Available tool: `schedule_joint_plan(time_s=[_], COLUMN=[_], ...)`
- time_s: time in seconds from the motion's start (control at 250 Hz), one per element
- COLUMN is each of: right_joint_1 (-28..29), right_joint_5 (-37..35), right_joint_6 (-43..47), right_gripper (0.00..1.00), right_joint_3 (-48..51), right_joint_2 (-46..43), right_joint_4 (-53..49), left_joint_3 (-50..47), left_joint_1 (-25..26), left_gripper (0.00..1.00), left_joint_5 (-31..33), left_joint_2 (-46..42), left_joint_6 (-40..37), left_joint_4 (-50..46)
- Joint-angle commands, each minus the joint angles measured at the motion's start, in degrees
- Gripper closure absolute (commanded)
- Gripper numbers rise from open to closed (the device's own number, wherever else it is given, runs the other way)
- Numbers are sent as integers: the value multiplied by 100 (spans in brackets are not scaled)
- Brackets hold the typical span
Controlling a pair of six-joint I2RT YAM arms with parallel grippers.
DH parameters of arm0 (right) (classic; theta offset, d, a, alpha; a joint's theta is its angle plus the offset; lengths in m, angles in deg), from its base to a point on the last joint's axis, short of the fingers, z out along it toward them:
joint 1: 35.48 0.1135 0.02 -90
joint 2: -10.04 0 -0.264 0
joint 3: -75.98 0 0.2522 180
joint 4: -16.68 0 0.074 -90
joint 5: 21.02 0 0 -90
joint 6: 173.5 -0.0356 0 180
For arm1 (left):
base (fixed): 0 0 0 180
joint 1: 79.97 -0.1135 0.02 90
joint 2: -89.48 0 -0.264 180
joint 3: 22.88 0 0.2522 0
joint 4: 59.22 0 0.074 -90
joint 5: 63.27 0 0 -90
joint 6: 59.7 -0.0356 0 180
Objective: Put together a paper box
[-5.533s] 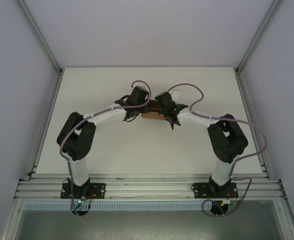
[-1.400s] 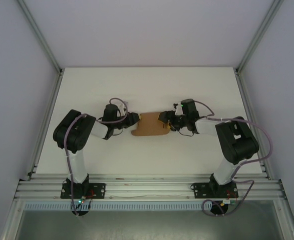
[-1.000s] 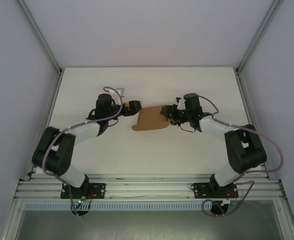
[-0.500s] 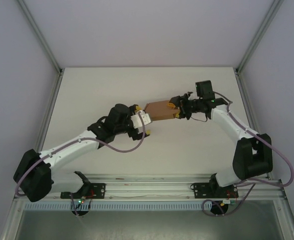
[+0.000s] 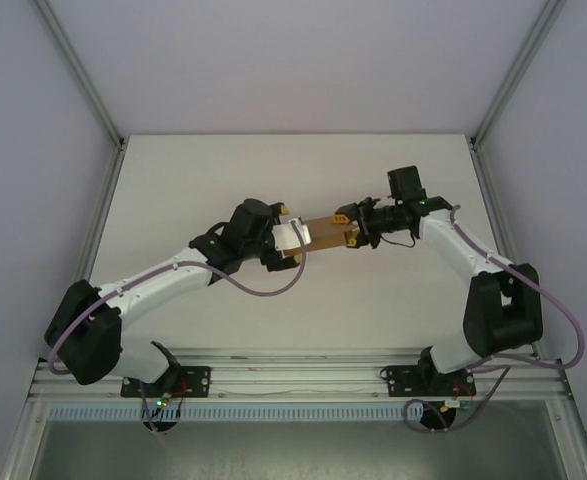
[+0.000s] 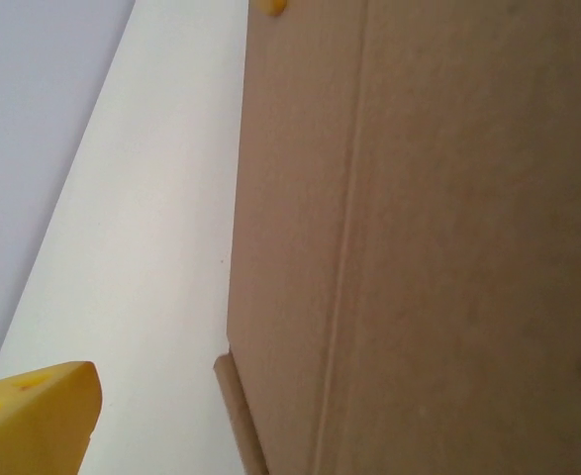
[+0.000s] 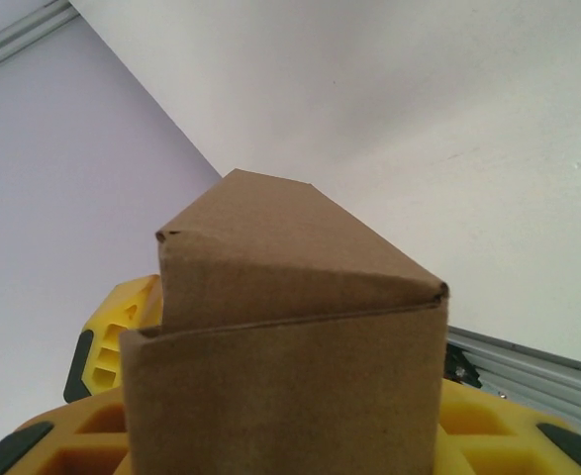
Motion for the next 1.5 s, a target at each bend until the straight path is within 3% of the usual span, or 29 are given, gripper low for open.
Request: schedule_joint_plan(time_s=[0.0,0.232,0.34,0.408,0.492,0.62,0.668,0.791,0.867,0.947,1.007,1.171,1.275,1.407,1.495], right_joint_1=[17,35,36,36,36,-52,-138,-541,-643,-697,-704,-611,-398,75,301], right_joint_5=[211,204,218,164,13,-675,-1069,-2123,-2929,-3759,-3739,-1709,-1793,-1810,-2088], right_joint_6=[-268,-412,-404,-404,-392,-224,55,1211,2344,3530,4410,6700,7157,8142,8338], right_gripper=[61,59,53,43,43,31,31,18,6,0,0,1,6,21,32], right_joint_3=[58,282,333,362,401,478,508,446,458,571,774,1121,927,518,399], right_joint_2=[18,-100,-105,-130,-179,-336,-425,-692,-1029,-1466,-1815,-2423,-2257,-1732,-1457], right_joint_4=[258,503,531,569,697,903,976,768,696,666,896,963,543,-391,-603], left_joint_3=[177,362,412,422,408,381,364,296,431,668,790,931,1004,1034,1137], left_joint_1=[54,58,54,54,50,54,47,-2,-71,-113,-122,-140,-139,-140,-139], left_gripper=[10,38,44,47,50,53,55,57,58,59,59,59,58,58,58], left_joint_5=[-233,-15,117,222,259,248,245,171,-41,-251,-348,-575,-697,-701,-756], left_joint_2=[41,197,232,219,175,101,92,165,303,496,610,872,1030,1215,1362], left_joint_6=[43,297,300,298,238,167,164,194,348,376,443,485,518,601,601], left_joint_4=[418,620,601,541,410,81,-49,-315,-645,-1293,-1630,-2232,-2494,-2565,-2651])
